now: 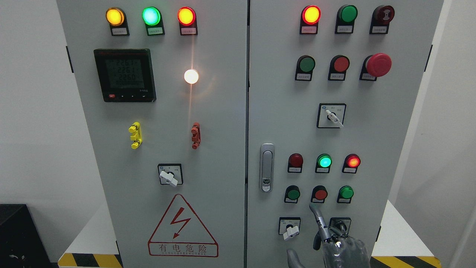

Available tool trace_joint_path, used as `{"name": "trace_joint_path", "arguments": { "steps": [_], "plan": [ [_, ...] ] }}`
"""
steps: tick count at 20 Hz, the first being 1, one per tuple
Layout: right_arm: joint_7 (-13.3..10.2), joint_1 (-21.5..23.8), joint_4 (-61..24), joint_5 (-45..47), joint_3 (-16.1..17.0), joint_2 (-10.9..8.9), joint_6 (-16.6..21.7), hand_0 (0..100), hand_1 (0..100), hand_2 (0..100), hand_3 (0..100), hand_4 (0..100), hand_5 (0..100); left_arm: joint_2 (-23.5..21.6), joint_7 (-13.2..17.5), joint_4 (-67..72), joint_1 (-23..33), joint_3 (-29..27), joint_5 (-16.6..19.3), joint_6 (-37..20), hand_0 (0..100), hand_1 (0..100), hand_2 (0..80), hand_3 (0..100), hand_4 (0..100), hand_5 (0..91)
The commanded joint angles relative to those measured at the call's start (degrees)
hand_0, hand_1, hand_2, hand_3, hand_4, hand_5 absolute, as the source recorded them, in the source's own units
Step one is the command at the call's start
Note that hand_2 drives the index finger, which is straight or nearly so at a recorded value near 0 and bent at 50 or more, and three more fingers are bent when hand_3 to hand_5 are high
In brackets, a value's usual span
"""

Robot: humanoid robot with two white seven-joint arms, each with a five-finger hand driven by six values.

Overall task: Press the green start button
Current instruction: 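Press the green push button with the right hand's extended finger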

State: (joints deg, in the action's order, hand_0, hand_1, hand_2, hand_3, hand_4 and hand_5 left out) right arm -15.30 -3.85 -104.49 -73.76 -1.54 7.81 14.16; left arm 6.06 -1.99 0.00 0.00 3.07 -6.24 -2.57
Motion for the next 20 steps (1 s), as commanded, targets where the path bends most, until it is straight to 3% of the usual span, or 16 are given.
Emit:
{"name": "trace_joint_path", "arguments": {
  "steps": [1, 20],
  "plan": [
    [0.01, -2.65, 7.28, -0.77, -0.92, 0.1, -0.44, 35, 32, 0, 80, 80, 92, 0.01, -0.03, -1.58, -1.32, 0.0, 0.0, 0.02, 12, 56, 0.0, 0, 0, 0.0],
    [0.36, -7.31, 11.94, -1.03, -1.01, 0.19, -1.77, 37, 33, 0, 80, 80, 92, 0.01, -0.03, -1.58, -1.32, 0.0, 0.0, 0.02, 12, 56, 0.0, 0, 0, 0.0]
  ]
}}
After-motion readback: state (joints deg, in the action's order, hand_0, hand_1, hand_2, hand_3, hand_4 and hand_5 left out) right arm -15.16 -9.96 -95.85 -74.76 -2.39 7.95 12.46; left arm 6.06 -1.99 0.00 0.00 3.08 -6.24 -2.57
